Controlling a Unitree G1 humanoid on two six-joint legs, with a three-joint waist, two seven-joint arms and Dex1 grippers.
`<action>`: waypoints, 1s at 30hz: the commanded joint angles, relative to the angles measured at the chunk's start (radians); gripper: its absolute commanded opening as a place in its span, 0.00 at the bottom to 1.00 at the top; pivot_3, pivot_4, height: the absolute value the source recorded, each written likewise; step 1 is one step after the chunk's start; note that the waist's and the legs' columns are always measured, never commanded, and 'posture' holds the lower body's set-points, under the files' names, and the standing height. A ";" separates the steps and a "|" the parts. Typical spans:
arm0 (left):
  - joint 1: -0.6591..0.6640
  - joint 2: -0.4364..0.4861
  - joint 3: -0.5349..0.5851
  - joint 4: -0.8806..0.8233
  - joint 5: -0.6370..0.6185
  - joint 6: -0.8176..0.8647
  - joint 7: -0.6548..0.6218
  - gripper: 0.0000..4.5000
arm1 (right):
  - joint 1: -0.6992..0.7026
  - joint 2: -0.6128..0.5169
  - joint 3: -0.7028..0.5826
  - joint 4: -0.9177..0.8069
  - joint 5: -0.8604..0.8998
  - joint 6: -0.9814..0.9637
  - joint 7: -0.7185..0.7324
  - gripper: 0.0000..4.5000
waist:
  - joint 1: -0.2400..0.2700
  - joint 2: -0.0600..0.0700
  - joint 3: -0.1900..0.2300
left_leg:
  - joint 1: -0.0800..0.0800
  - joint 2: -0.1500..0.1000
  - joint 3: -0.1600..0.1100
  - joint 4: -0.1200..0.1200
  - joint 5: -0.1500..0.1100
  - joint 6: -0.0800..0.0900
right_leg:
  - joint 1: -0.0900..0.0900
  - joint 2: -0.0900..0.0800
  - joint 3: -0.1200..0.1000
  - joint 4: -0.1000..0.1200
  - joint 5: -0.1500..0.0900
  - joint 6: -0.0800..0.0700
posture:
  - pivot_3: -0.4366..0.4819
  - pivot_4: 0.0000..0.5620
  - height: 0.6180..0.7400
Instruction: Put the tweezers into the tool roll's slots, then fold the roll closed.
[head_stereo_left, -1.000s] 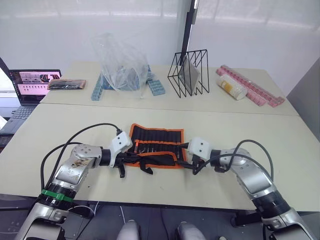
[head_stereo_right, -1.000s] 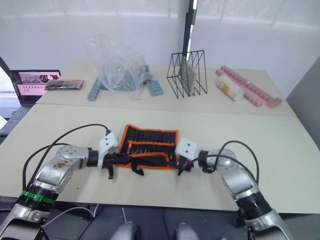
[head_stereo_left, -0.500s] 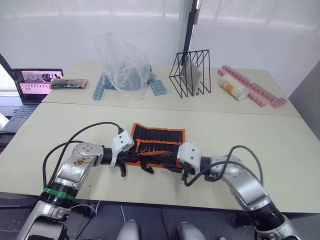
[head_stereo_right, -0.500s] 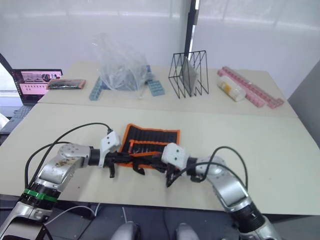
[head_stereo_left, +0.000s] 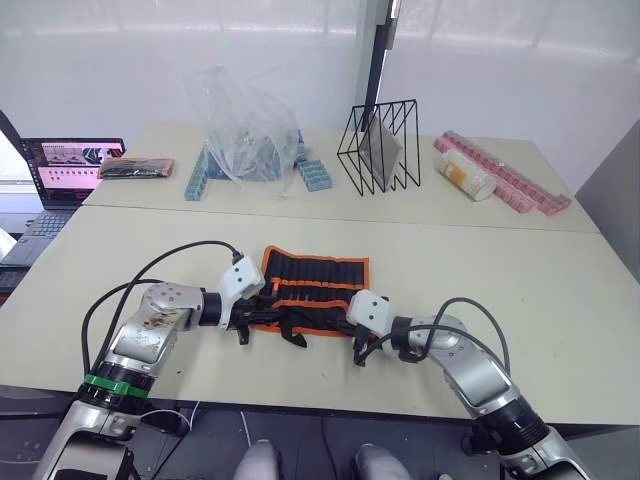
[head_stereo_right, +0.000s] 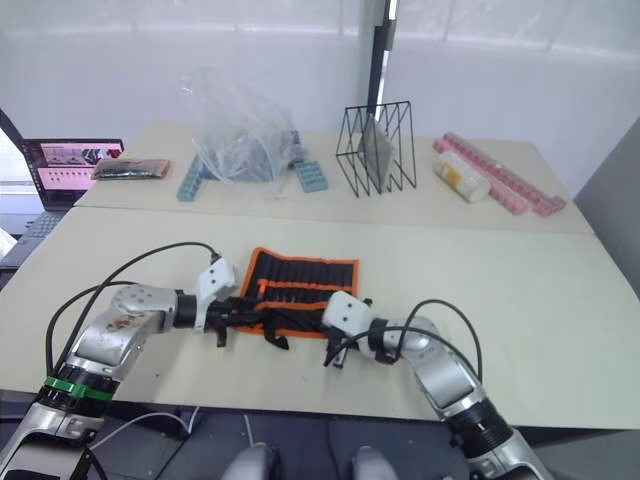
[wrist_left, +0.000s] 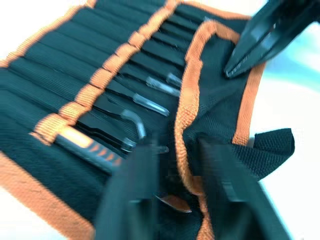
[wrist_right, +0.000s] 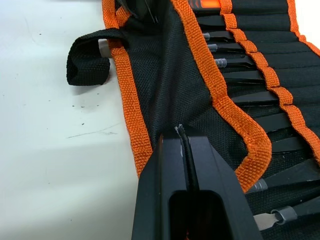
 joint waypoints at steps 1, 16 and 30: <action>0.005 0.033 0.089 -0.059 -0.070 -0.017 -0.032 0.65 | 0.007 -0.003 0.012 0.017 -0.017 0.033 0.001 0.00 | -0.001 0.000 0.000 | 0.000 0.000 0.000 0.000 0.000 0.000 | 0.000 0.000 0.000 0.000 0.000 0.000 | 0.48 0.27 0.74; 0.111 -0.086 0.086 -0.076 -0.112 -0.133 -0.006 0.23 | -0.013 -0.014 -0.029 0.002 0.002 0.063 0.003 0.00 | 0.003 0.000 0.000 | 0.000 0.000 0.000 0.000 0.000 0.000 | 0.000 0.000 0.000 0.000 0.000 0.000 | 0.48 0.27 0.74; 0.090 -0.151 -0.032 0.127 0.068 -0.280 0.069 0.00 | 0.002 0.041 -0.076 -0.184 0.118 0.099 0.006 0.00 | 0.005 0.000 0.000 | 0.000 -0.001 0.000 0.000 0.000 0.000 | 0.000 0.000 0.000 0.000 0.000 0.000 | 0.48 0.27 0.74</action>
